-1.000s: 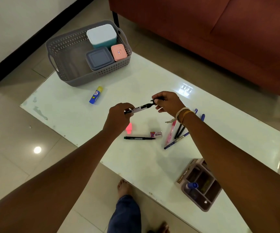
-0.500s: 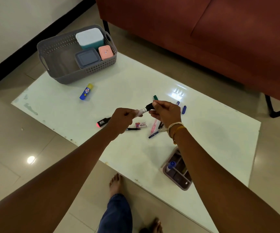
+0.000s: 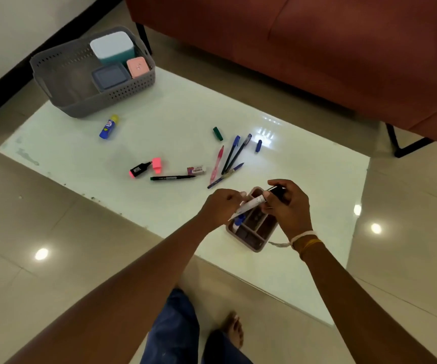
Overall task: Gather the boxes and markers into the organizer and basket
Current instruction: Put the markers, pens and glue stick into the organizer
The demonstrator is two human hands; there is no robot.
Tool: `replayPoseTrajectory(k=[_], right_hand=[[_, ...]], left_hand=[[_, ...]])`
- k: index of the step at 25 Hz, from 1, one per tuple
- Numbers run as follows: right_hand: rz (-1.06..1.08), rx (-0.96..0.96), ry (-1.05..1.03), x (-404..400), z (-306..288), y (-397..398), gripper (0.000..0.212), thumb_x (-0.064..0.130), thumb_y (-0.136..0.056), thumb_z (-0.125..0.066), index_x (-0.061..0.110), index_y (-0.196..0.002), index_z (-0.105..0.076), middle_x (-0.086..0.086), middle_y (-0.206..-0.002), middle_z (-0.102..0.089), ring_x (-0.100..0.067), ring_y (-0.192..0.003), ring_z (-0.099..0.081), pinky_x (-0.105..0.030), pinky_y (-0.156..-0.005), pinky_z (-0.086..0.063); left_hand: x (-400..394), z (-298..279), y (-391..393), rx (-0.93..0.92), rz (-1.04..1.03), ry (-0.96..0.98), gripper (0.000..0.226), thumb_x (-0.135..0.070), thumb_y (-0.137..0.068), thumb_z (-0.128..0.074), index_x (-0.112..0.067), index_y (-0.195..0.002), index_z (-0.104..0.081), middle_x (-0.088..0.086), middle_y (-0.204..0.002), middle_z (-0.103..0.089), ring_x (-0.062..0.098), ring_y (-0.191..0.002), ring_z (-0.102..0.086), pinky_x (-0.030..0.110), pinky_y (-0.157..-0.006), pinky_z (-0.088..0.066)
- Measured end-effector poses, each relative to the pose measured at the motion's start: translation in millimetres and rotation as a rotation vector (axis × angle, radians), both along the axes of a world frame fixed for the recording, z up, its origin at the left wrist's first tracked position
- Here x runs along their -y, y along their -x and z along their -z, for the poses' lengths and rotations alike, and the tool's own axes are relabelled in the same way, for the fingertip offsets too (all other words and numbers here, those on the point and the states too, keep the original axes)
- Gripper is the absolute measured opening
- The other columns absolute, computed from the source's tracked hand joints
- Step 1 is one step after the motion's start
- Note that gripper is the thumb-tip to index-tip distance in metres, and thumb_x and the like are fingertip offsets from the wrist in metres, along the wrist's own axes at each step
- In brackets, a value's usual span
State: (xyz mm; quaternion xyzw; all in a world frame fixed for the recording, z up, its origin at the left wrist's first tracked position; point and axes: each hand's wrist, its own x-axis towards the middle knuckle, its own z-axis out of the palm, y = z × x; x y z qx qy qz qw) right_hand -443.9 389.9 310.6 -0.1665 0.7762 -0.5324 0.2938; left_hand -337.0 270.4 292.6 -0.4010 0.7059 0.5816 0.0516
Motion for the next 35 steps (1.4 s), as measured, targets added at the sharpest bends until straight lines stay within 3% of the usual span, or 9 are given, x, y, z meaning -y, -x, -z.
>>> replayPoseTrajectory(k=[2, 5, 8, 11, 19, 24, 28, 31, 35], right_hand=[[0.052, -0.082, 0.007, -22.6, 6.0, -1.2, 0.025, 0.000, -0.088, -0.061, 0.014, -0.108, -0.060, -0.005, -0.088, -0.064, -0.029, -0.082, -0.070, -0.035, -0.074, -0.061], [0.027, -0.247, -0.015, -39.8, 11.0, -1.9, 0.028, 0.005, -0.089, -0.061, 0.020, -0.112, -0.059, 0.009, -0.092, -0.062, -0.026, -0.093, -0.067, -0.039, -0.083, -0.058], [-0.107, -0.355, -0.088, -44.4, 12.4, -10.6, 0.029, 0.006, -0.088, -0.061, 0.018, -0.114, -0.062, 0.007, -0.099, -0.064, -0.016, -0.092, -0.064, -0.026, -0.086, -0.055], [-0.245, -0.343, -0.197, -39.9, 15.7, -25.7, 0.027, 0.010, -0.089, -0.062, 0.020, -0.113, -0.064, 0.001, -0.102, -0.066, -0.012, -0.087, -0.061, -0.016, -0.084, -0.048], [-0.617, -0.345, -0.668, -2.9, 18.5, -31.6, 0.023, 0.021, -0.088, -0.064, 0.012, -0.109, -0.068, -0.007, -0.106, -0.069, -0.024, -0.096, -0.064, -0.033, -0.096, -0.051], [-0.572, -0.384, -0.590, 45.7, 12.0, -26.0, 0.020, 0.021, -0.088, -0.064, 0.014, -0.106, -0.069, 0.000, -0.103, -0.065, -0.019, -0.097, -0.063, -0.025, -0.092, -0.048], [-0.516, -0.371, -0.533, 101.8, 29.0, -27.4, 0.020, 0.013, -0.087, -0.056, 0.015, -0.100, -0.070, -0.005, -0.111, -0.068, -0.023, -0.103, -0.063, -0.027, -0.092, -0.049], [-0.544, -0.344, -0.569, 141.4, 50.0, -37.0, 0.023, 0.012, -0.084, -0.052, 0.019, -0.098, -0.068, -0.005, -0.114, -0.066, -0.026, -0.106, -0.062, -0.036, -0.094, -0.051], [-0.648, -0.461, -0.640, 180.4, 76.1, -42.8, 0.035, 0.008, -0.085, -0.051, 0.018, -0.118, -0.059, -0.007, -0.120, -0.060, -0.027, -0.114, -0.056, -0.038, -0.095, -0.050]], left_hand=[[-19.0, 9.4, 0.1, 0.015, -0.058, 0.122, 0.034, -0.023, -0.099, -0.041, -0.004, -0.106, -0.068, 0.015, -0.105, -0.069, 0.030, -0.096, -0.064, 0.037, -0.086, -0.052], [-31.3, 22.1, -5.5, 0.052, -0.065, 0.198, 0.031, -0.017, -0.098, -0.040, -0.008, -0.106, -0.069, 0.010, -0.107, -0.070, 0.024, -0.095, -0.062, 0.025, -0.078, -0.041], [-34.9, 29.1, -10.2, 0.032, -0.102, 0.166, 0.031, -0.013, -0.097, -0.039, -0.007, -0.104, -0.069, 0.014, -0.105, -0.070, 0.031, -0.093, -0.063, 0.029, -0.075, -0.043], [-34.2, 30.9, -12.4, 0.019, -0.136, 0.198, 0.032, -0.010, -0.098, -0.036, -0.004, -0.104, -0.067, 0.018, -0.102, -0.070, 0.029, -0.085, -0.062, 0.034, -0.075, -0.049], [-14.7, 27.3, -31.7, 0.003, -0.169, 0.147, 0.030, -0.011, -0.099, -0.038, -0.006, -0.107, -0.067, 0.015, -0.107, -0.068, 0.030, -0.094, -0.064, 0.027, -0.071, -0.044], [29.7, 25.5, -46.4, 0.023, -0.252, 0.144, 0.028, -0.011, -0.097, -0.041, -0.008, -0.105, -0.068, 0.017, -0.107, -0.068, 0.030, -0.087, -0.062, 0.021, -0.056, -0.039], [72.0, 30.7, -61.3, 0.074, -0.311, 0.136, 0.026, -0.013, -0.095, -0.044, -0.010, -0.104, -0.068, 0.016, -0.110, -0.067, 0.024, -0.080, -0.058, 0.026, -0.062, -0.041], [100.8, 40.1, -75.0, 0.132, -0.342, 0.132, 0.024, -0.016, -0.095, -0.048, -0.009, -0.107, -0.067, 0.016, -0.116, -0.066, 0.034, -0.104, -0.061, 0.039, -0.085, -0.049], [135.4, 56.8, -84.5, 0.193, -0.337, 0.206, 0.022, -0.016, -0.094, -0.050, -0.008, -0.106, -0.067, 0.014, -0.112, -0.067, 0.032, -0.108, -0.061, 0.034, -0.088, -0.047]])
